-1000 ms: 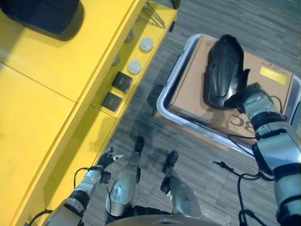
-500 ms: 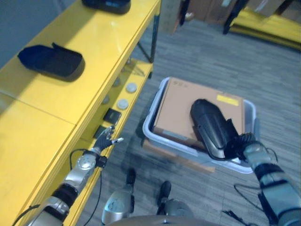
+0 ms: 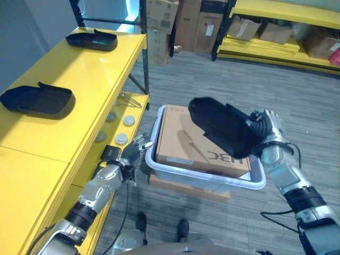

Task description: Move parts from the plastic box to the shelf.

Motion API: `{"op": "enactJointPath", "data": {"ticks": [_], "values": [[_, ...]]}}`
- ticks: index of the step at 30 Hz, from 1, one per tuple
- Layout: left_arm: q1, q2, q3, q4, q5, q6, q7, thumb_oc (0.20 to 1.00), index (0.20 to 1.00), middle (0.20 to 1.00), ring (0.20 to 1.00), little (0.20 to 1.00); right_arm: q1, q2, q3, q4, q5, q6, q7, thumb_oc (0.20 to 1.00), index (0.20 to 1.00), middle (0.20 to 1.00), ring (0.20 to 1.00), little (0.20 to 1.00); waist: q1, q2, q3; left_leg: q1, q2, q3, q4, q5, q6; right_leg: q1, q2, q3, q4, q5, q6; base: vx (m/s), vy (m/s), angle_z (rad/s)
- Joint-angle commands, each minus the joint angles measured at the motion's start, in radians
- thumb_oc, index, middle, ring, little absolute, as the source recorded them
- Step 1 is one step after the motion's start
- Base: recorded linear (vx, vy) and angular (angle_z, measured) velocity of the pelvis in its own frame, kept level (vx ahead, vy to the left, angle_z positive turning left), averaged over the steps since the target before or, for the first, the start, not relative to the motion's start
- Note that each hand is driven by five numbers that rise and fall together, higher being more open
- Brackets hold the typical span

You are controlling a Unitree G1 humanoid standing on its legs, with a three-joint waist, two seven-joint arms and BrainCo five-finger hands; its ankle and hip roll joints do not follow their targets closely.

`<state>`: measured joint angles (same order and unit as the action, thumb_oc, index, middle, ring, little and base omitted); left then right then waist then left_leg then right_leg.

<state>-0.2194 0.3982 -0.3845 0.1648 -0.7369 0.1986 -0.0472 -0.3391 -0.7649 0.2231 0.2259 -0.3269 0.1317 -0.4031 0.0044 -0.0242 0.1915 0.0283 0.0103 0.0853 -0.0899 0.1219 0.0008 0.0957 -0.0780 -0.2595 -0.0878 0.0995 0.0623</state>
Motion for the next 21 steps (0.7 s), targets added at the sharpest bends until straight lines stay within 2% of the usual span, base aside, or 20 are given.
{"op": "enactJointPath", "data": {"ticks": [1,2,10,11,17,21], "values": [[-0.073,-0.034,0.011,0.011,-0.076,-0.005,-0.002,1.000,1.000,1.000,1.000,1.000,-0.132,-0.090,-0.017,-0.017,-0.050,-0.071,-0.095,0.200,0.200,0.200,0.200,0.200,0.025,-0.018,-0.044,0.077,0.040,0.041,0.003,-0.121,-0.022,0.057,-0.056,-0.019,0.001,-0.063,0.058,0.02,-0.032,-0.03],[-0.079,-0.048,0.007,-0.014,-0.112,0.026,0.014,1.000,1.000,1.000,1.000,1.000,-0.150,-0.093,-0.014,-0.036,-0.060,-0.103,-0.126,0.200,0.200,0.200,0.200,0.200,0.027,-0.021,-0.050,0.083,0.039,0.037,0.003,-0.126,-0.019,0.064,-0.053,-0.018,0.001,-0.068,0.057,0.01,-0.024,-0.03],[-0.086,-0.071,0.001,-0.041,-0.168,0.049,0.032,1.000,1.000,1.000,1.000,1.000,-0.185,-0.100,-0.006,-0.085,-0.059,-0.152,-0.167,0.200,0.200,0.200,0.200,0.200,0.033,-0.025,-0.060,0.090,0.038,0.029,0.003,-0.133,-0.015,0.073,-0.051,-0.020,0.001,-0.075,0.057,0.00,-0.004,0.00],[-0.095,-0.069,-0.011,-0.050,-0.097,0.044,0.015,1.000,1.000,1.000,1.000,1.000,-0.196,-0.097,-0.002,-0.123,-0.035,-0.186,-0.173,0.200,0.200,0.200,0.200,0.200,0.036,-0.025,-0.063,0.089,0.037,0.026,0.003,-0.136,-0.014,0.073,-0.049,-0.020,0.001,-0.079,0.057,0.00,0.000,0.00],[-0.126,-0.085,-0.040,-0.060,-0.101,0.046,0.009,1.000,1.000,1.000,1.000,1.000,-0.246,-0.051,0.061,-0.140,-0.021,-0.207,-0.161,0.200,0.200,0.200,0.200,0.200,0.046,-0.020,-0.067,0.088,0.036,0.015,0.003,-0.135,-0.015,0.075,-0.050,-0.026,0.001,-0.080,0.058,0.00,0.000,0.00],[-0.151,-0.089,-0.061,-0.053,-0.053,0.043,0.019,1.000,1.000,1.000,1.000,1.000,-0.272,-0.015,0.102,-0.147,-0.010,-0.240,-0.143,0.200,0.200,0.200,0.200,0.200,0.050,-0.017,-0.067,0.085,0.036,0.010,0.003,-0.132,-0.015,0.073,-0.050,-0.029,0.001,-0.079,0.058,0.00,0.000,0.00]]}}
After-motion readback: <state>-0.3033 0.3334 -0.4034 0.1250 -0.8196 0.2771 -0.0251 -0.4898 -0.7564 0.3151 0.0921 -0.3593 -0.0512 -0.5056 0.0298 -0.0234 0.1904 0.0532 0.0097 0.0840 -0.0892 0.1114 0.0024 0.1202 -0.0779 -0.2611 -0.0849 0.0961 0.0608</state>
